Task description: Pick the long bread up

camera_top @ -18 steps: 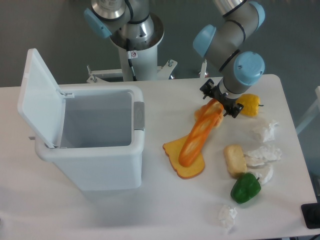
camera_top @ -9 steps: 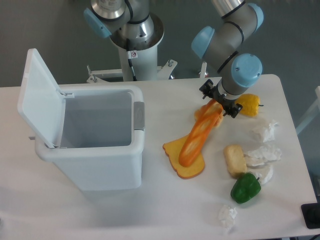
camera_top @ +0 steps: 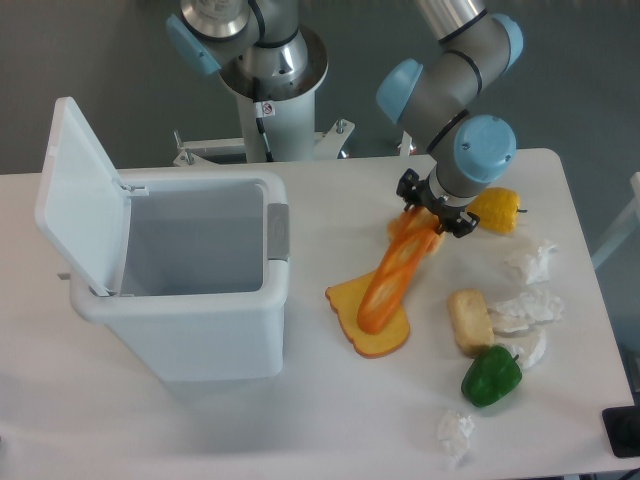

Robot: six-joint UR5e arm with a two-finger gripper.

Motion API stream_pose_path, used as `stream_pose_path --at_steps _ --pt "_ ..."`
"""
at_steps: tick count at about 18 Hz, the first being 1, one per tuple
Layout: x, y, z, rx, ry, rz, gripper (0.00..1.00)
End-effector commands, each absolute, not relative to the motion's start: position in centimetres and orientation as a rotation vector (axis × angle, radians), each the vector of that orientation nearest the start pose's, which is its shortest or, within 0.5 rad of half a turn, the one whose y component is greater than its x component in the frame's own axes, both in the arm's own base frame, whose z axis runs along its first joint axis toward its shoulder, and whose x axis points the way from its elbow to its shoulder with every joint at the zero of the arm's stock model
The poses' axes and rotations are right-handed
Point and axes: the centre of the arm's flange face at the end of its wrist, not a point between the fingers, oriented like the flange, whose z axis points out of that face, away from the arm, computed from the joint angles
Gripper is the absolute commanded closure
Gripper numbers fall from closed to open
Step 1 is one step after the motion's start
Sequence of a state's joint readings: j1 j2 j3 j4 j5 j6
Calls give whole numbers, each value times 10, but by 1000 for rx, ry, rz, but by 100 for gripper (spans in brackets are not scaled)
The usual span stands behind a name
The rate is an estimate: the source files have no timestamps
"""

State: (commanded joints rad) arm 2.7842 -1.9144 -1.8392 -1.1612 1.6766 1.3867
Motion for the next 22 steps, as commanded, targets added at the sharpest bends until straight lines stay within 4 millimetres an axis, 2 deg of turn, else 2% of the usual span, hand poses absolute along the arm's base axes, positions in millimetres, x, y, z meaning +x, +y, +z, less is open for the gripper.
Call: stream_pose_path --at_steps 4,7,8,11,17,19,22 --pt "-466 305 221 -3272 299 -270 77" --pt "-468 306 224 -3272 294 -260 80" --pt "-468 306 224 -3272 291 -257 86" --pt "-471 306 228 -3270 295 -243 87" --pt "-489 312 257 -3261 302 -155 87" --pt "-497 315 275 -3254 301 -110 87" --pt "-510 325 313 -3245 320 -48 87"
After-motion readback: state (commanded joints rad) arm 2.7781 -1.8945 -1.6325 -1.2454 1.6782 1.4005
